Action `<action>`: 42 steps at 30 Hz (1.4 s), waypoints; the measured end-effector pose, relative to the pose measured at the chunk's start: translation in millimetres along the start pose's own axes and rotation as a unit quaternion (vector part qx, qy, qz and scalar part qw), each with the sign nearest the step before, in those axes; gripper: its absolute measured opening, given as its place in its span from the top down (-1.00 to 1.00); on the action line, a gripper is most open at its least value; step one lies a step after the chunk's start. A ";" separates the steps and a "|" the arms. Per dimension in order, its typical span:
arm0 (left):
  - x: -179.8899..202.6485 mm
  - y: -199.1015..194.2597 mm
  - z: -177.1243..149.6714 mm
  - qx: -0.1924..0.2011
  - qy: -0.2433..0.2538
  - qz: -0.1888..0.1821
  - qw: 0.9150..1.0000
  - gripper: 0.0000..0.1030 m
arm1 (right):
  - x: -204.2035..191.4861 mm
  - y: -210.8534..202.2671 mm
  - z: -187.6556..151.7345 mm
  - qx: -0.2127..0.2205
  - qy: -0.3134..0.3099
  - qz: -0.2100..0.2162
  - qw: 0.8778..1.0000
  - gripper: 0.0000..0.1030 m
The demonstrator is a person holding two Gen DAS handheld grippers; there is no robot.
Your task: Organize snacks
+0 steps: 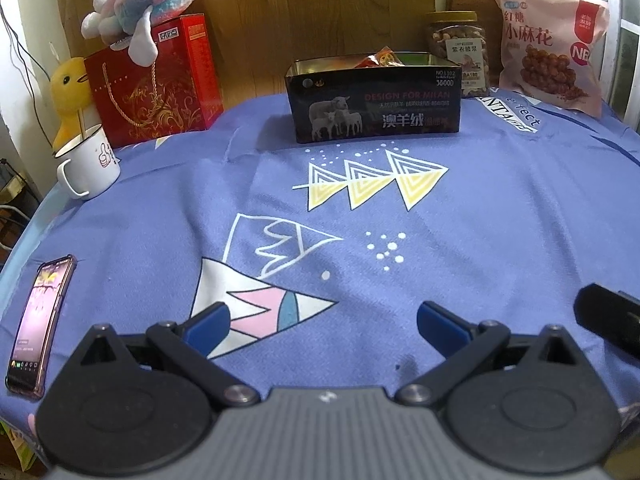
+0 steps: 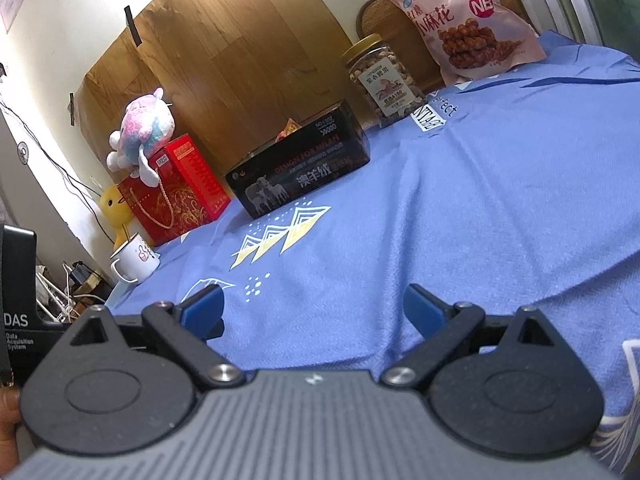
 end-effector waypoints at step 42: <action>27.1 -38.7 32.3 0.087 0.019 -0.021 0.996 -1.00 | 2.5 -27.7 -1.6 0.022 -0.024 -0.033 0.999 -0.90</action>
Point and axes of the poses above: each gripper's, at about its wrist camera, not at the fingertips, and y roughly the way its jaws point, x to its right, z to its top, the point moved 8 cm from there along y, roughly the way its jaws point, and after that the axes turned 3 degrees about y, right-handed, at the moved point
